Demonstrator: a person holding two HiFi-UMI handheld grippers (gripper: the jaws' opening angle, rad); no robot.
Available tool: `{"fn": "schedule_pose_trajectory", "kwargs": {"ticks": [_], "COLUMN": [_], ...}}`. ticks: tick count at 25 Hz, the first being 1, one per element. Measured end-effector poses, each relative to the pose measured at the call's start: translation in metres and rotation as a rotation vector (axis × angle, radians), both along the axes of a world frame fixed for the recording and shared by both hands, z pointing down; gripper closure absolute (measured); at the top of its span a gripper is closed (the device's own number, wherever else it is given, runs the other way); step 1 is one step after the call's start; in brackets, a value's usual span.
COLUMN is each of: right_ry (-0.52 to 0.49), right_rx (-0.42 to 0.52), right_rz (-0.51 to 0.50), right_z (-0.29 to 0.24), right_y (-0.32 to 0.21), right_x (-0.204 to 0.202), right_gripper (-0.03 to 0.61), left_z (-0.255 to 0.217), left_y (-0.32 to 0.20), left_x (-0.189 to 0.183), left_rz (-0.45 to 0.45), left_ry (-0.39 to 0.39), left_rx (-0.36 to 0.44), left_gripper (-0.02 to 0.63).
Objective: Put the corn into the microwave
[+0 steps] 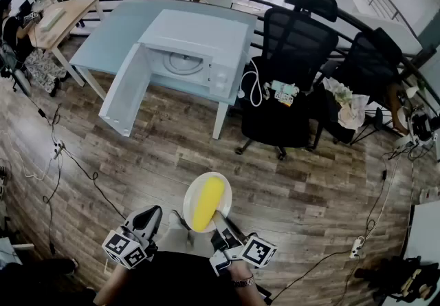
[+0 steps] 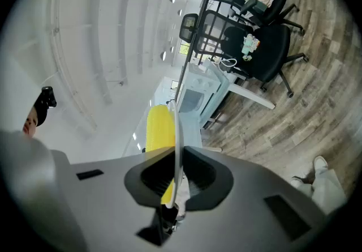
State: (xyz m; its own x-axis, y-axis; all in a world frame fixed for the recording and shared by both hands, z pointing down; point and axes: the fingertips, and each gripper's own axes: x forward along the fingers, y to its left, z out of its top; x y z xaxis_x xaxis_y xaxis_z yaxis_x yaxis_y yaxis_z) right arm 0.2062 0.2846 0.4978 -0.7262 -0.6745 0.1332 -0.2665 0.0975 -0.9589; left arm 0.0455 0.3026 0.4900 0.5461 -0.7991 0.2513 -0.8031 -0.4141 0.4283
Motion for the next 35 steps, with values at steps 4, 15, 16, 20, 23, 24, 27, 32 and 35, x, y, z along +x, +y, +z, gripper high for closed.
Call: {"fn": "schedule_pose_trajectory", "kwargs": {"ticks": [4, 15, 16, 20, 23, 24, 27, 32, 35], "right_ry": [0.003, 0.02, 0.02, 0.038, 0.037, 0.033, 0.027, 0.038, 0.034], "right_rx": [-0.005, 0.018, 0.019, 0.021, 0.036, 0.036, 0.044, 0.036, 0.033], "right_rz": [0.013, 0.009, 0.007, 0.003, -0.001, -0.001, 0.001, 0.02, 0.03], "right_z": [-0.005, -0.014, -0.015, -0.018, -0.021, -0.022, -0.025, -0.023, -0.023], "right_y": [0.014, 0.025, 0.024, 0.022, 0.021, 0.02, 0.015, 0.015, 0.015], "right_x": [-0.009, -0.053, -0.057, -0.069, -0.081, -0.084, -0.093, -0.106, -0.115], "right_gripper": [0.549, 0.549, 0.549, 0.549, 0.549, 0.549, 0.549, 0.549, 0.549], "left_z": [-0.002, -0.011, -0.013, -0.011, -0.01, -0.01, -0.008, -0.01, -0.009], "left_y": [0.006, 0.007, 0.007, 0.008, 0.009, 0.009, 0.005, 0.004, 0.003], "left_x": [-0.003, -0.042, -0.045, -0.053, -0.06, -0.062, -0.07, -0.086, -0.096], "left_rz": [0.024, 0.026, 0.025, 0.035, 0.045, 0.049, 0.061, 0.068, 0.069], "left_ry": [0.021, 0.034, 0.032, 0.022, 0.021, 0.018, 0.009, 0.01, 0.022], "left_rx": [0.015, 0.032, 0.038, 0.043, 0.041, 0.043, 0.058, 0.077, 0.078], "left_gripper": [0.611, 0.611, 0.611, 0.611, 0.611, 0.611, 0.611, 0.611, 0.611]}}
